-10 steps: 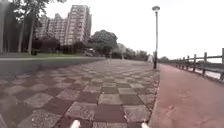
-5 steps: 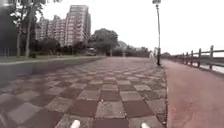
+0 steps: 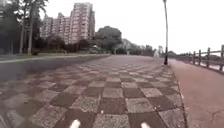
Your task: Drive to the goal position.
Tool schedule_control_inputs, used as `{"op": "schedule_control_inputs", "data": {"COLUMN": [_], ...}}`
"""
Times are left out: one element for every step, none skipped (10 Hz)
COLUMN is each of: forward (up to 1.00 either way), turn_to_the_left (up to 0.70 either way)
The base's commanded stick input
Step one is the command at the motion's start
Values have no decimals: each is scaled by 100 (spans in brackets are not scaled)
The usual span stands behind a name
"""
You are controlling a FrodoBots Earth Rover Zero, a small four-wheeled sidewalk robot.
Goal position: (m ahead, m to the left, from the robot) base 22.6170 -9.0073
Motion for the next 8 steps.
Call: {"op": "schedule_control_inputs", "data": {"forward": [70, 70, 70, 70, 70, 70, 70, 70], "turn_to_the_left": [0, 0, 0, 0, 0, 0, 0, 0]}}
